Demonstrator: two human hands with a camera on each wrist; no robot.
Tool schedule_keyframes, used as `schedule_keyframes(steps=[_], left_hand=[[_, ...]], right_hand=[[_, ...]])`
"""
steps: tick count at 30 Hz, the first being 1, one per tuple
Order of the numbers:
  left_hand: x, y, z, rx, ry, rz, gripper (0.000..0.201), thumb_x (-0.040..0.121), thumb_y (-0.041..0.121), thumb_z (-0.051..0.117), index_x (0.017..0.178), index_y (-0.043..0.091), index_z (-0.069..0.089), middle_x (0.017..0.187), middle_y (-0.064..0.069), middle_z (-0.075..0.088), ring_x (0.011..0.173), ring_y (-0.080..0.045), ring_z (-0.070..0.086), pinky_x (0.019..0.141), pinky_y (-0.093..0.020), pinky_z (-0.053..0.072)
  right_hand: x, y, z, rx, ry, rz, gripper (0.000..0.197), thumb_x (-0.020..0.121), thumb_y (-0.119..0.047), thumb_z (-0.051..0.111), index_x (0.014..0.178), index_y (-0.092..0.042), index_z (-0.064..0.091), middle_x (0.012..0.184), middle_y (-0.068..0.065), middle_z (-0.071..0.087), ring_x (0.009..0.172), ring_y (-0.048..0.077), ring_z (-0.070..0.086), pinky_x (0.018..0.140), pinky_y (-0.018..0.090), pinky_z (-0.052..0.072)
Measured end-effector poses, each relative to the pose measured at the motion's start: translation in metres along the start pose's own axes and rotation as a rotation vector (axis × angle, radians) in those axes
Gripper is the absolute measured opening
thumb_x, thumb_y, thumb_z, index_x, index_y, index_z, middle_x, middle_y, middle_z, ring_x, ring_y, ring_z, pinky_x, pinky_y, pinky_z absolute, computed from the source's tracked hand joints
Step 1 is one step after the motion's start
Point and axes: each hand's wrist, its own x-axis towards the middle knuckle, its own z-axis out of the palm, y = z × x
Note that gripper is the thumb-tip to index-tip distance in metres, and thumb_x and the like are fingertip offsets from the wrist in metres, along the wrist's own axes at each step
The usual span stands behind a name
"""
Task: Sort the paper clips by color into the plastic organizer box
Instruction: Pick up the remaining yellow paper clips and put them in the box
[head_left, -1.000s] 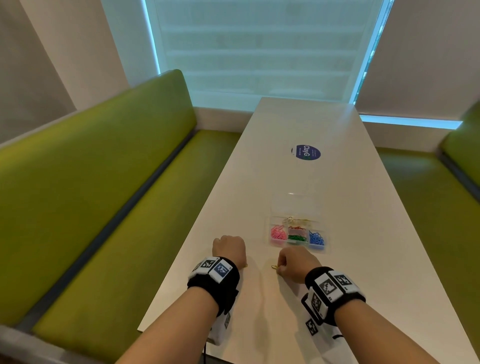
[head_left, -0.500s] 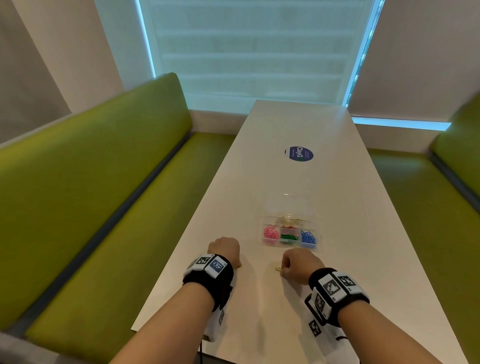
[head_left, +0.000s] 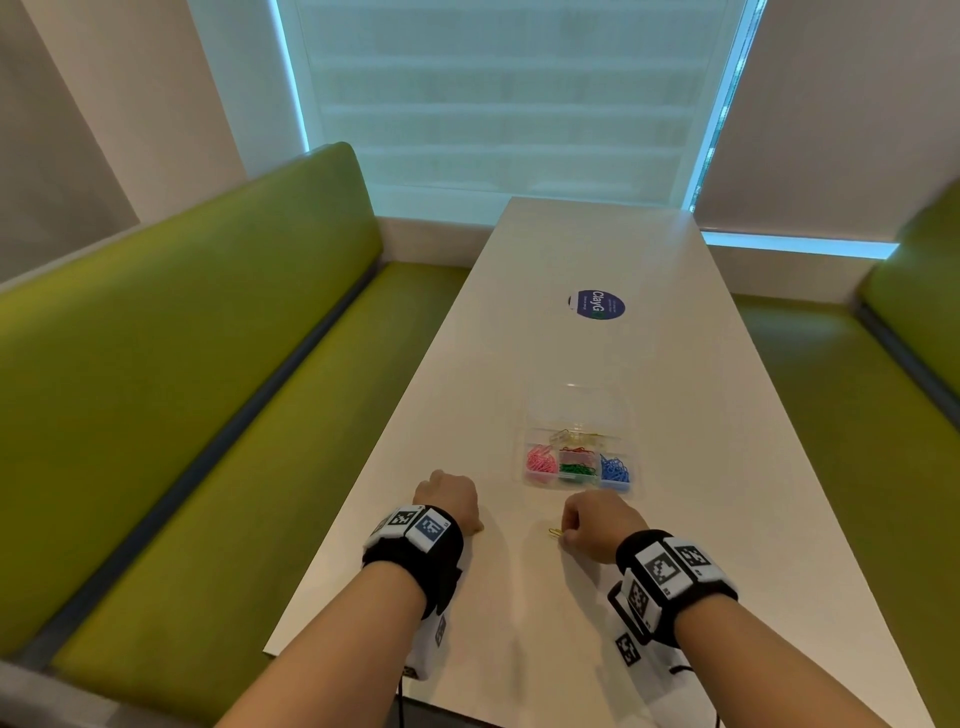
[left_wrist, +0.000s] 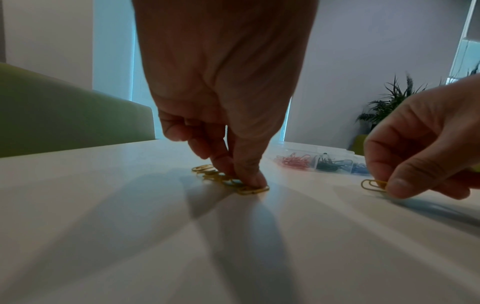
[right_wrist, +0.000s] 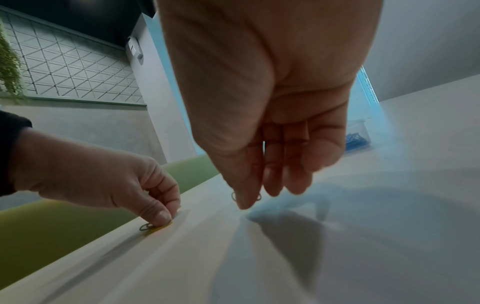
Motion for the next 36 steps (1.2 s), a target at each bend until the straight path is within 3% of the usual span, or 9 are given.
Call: schedule_keyframes(steps=[6,10,14,20,24,27,32,36], left_hand=[[-0.011,0.002,-0.003,-0.022,0.008,0.019,0.038,0.093,0.03,0.056,0.127,0.013,0.056,0.133,-0.013,0.046,0.124,-0.027,0.044,0.103,-0.032,0.038],[-0.017,0.003,-0.006,-0.061,0.046,0.069,0.032,0.092,0.025,0.057,0.122,0.015,0.059,0.13,-0.013,0.052,0.12,-0.029,0.05,0.098,-0.032,0.043],[-0.015,0.009,-0.012,-0.154,0.143,0.152,0.026,0.096,0.021,0.051,0.121,0.018,0.059,0.127,-0.008,0.057,0.121,-0.025,0.048,0.097,-0.031,0.039],[-0.008,0.031,-0.026,-0.344,0.24,0.231,0.019,0.095,0.017,0.052,0.108,0.012,0.066,0.115,-0.009,0.061,0.107,-0.023,0.057,0.091,-0.032,0.046],[0.0,0.045,-0.034,-0.415,0.311,0.284,0.02,0.092,0.012,0.051,0.104,0.009,0.067,0.109,-0.008,0.066,0.103,-0.023,0.059,0.089,-0.031,0.048],[0.008,0.05,-0.04,-0.446,0.346,0.3,0.022,0.091,0.012,0.05,0.104,0.01,0.068,0.106,-0.008,0.068,0.101,-0.023,0.06,0.088,-0.031,0.049],[0.023,0.052,-0.045,-0.458,0.357,0.295,0.02,0.089,0.013,0.052,0.103,0.013,0.067,0.102,-0.004,0.069,0.097,-0.021,0.062,0.084,-0.031,0.052],[0.032,0.055,-0.047,-0.457,0.362,0.285,0.021,0.089,0.015,0.051,0.104,0.016,0.066,0.103,-0.002,0.069,0.098,-0.019,0.062,0.084,-0.03,0.052]], right_hand=[[-0.001,-0.002,0.0,-0.004,0.003,-0.011,0.014,0.088,-0.022,0.058,0.098,-0.016,0.067,0.107,0.0,0.065,0.095,0.015,0.057,0.086,0.027,0.05],[-0.001,-0.001,-0.003,0.002,0.003,-0.012,0.014,0.089,-0.021,0.058,0.099,-0.015,0.067,0.108,0.001,0.065,0.09,0.014,0.055,0.087,0.027,0.049],[0.0,0.005,-0.008,0.032,0.016,-0.011,0.014,0.087,-0.022,0.063,0.097,-0.013,0.069,0.106,0.002,0.066,0.093,0.014,0.059,0.089,0.027,0.051],[0.009,0.018,-0.035,0.139,0.163,0.056,0.009,0.083,-0.021,0.067,0.075,-0.02,0.067,0.094,0.0,0.068,0.086,0.011,0.06,0.084,0.027,0.053],[0.028,0.032,-0.061,0.177,0.32,0.151,0.011,0.085,-0.018,0.061,0.086,-0.014,0.071,0.097,0.003,0.07,0.091,0.019,0.063,0.082,0.032,0.054],[0.047,0.039,-0.075,0.15,0.356,0.202,0.016,0.09,-0.018,0.054,0.094,-0.016,0.069,0.105,0.003,0.069,0.097,0.021,0.062,0.083,0.033,0.053],[0.073,0.04,-0.078,0.096,0.319,0.235,0.022,0.094,-0.015,0.046,0.103,-0.016,0.065,0.111,0.005,0.066,0.102,0.023,0.06,0.081,0.031,0.048],[0.085,0.04,-0.073,0.094,0.251,0.222,0.022,0.093,-0.014,0.046,0.103,-0.015,0.067,0.114,0.005,0.065,0.105,0.023,0.059,0.086,0.033,0.05]])
